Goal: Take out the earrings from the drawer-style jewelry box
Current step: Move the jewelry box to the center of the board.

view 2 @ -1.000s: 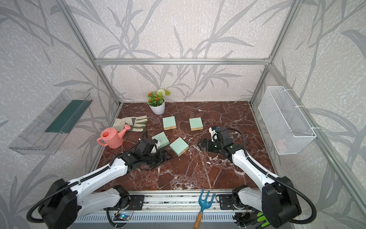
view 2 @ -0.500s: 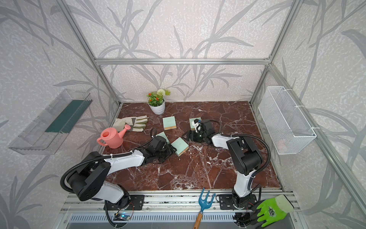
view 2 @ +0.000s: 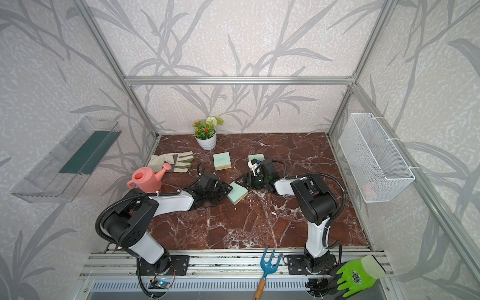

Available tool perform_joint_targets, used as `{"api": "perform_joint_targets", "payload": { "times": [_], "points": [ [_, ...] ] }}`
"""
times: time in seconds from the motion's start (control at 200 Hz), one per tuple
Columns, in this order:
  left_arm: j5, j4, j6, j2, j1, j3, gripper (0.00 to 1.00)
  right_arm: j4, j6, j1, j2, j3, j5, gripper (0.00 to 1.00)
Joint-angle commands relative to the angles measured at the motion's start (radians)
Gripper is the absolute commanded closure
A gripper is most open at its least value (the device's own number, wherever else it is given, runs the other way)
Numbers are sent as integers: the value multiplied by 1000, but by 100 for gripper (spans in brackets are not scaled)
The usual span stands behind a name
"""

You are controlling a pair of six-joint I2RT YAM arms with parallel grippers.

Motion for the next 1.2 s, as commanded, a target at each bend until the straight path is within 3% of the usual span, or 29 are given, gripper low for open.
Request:
{"api": "perform_joint_targets", "payload": {
  "times": [0.0,0.395,0.73,0.925,1.03,1.125,1.195],
  "points": [
    [78,11,34,53,-21,17,38,61,35,-2,-12,-36,-22,23],
    [138,39,38,177,-110,131,42,50,42,-84,-227,-276,33,27],
    [82,61,-25,236,-143,157,46,-20,15,-124,-158,-171,46,29],
    [-18,22,-58,144,-129,69,45,-49,10,-162,-151,-146,49,29],
    [-33,-37,-26,53,-118,28,39,-211,-29,-189,-193,-120,141,25],
    [-27,-137,35,-30,-117,28,37,-379,-86,-208,-326,-126,249,22],
    [29,-177,106,-85,-120,45,42,-461,-128,-211,-446,-157,269,22]
  ]
}}
